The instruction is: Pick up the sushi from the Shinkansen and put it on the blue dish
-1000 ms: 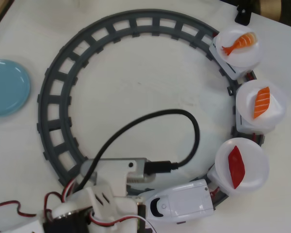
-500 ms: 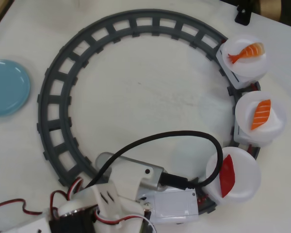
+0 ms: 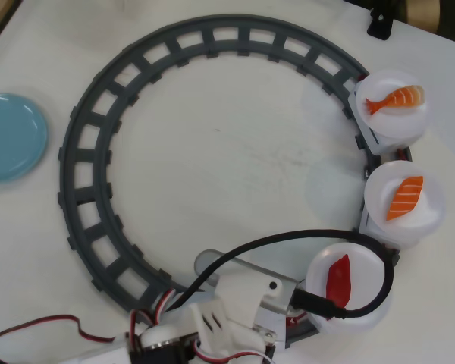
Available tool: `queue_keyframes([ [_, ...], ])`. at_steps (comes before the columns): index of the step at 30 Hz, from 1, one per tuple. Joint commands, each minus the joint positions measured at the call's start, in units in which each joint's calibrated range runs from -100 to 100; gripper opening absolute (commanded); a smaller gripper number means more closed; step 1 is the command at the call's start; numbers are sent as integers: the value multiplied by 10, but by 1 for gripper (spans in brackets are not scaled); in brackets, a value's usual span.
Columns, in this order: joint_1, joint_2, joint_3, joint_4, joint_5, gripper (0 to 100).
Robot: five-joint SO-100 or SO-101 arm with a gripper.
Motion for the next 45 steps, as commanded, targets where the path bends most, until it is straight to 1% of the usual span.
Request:
queue_keyframes([
  [1,9,17,-62,-14,30,3],
  [4,10,28,-90,-8,48,4],
  [9,10,31,-102,-9,51,4],
  [15,9,31,-102,-10,58,17],
  [17,8,31,-102,-11,60,19],
  [23,1,38,-101,-13,58,20],
  [29,-15,106,-118,-11,57,20],
  [33,-17,131,-136,-10,46,20],
  [45,-45,142,-148,-11,43,20],
])
